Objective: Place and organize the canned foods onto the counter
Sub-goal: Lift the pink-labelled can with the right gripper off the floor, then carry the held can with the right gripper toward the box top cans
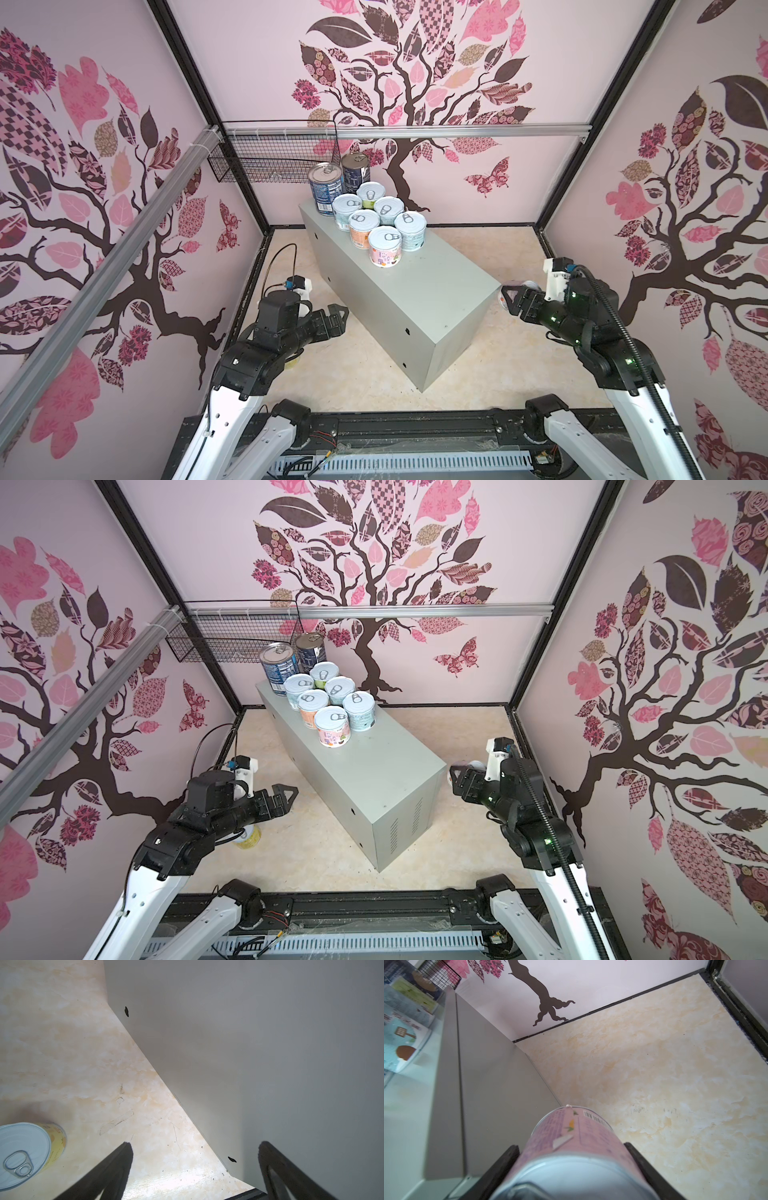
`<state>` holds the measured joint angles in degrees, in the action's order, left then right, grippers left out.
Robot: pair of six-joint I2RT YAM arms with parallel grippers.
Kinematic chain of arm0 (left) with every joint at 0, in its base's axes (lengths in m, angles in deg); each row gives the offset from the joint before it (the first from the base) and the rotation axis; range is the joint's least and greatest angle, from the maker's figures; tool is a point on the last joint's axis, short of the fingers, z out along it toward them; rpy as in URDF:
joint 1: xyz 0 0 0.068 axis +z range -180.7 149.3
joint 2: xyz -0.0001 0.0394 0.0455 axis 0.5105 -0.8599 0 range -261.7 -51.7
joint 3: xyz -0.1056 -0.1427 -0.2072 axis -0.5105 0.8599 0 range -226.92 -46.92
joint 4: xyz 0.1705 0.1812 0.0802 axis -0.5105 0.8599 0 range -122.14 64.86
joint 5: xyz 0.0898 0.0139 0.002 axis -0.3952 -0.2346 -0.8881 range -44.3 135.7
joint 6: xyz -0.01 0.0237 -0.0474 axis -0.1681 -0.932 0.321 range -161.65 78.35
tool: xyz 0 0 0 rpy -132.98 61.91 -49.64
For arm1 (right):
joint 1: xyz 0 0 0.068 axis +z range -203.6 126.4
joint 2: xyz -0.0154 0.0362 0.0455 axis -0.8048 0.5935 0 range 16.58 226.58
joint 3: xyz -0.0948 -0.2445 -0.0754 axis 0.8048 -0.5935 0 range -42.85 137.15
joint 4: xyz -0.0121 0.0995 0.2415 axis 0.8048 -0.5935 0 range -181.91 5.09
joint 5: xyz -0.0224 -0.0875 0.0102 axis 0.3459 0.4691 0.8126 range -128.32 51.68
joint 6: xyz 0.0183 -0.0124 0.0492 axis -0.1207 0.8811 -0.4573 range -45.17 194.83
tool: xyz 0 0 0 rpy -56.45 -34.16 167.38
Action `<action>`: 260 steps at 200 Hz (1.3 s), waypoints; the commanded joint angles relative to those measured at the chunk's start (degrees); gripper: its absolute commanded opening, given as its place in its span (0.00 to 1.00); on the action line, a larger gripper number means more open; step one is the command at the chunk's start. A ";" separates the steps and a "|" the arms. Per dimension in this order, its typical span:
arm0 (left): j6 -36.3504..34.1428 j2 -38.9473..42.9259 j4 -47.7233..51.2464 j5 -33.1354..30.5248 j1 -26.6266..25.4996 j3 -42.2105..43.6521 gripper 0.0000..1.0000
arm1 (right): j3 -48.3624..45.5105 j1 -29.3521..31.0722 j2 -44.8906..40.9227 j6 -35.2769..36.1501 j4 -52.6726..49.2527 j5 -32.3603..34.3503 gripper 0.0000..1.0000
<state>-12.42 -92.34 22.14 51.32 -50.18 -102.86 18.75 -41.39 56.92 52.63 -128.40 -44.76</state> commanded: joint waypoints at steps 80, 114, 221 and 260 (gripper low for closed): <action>-2.05 1.01 2.27 1.19 0.24 -4.28 0.98 | 21.77 0.27 9.18 6.82 -7.40 -9.19 0.50; -2.23 1.44 2.23 1.23 0.24 -3.92 0.98 | 26.44 0.27 13.28 7.74 -8.32 -10.92 0.49; -1.81 3.12 -0.84 2.29 0.26 1.67 0.98 | 43.86 5.14 26.90 10.40 -15.13 -10.44 0.47; -2.27 3.20 -1.54 2.18 0.24 2.97 0.98 | 47.22 10.38 31.12 10.08 -16.02 -5.74 0.46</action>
<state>-13.49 -89.52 22.52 53.51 -50.18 -101.83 62.38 -34.20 86.06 62.25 -145.33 -53.61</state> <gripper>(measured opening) 0.981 0.758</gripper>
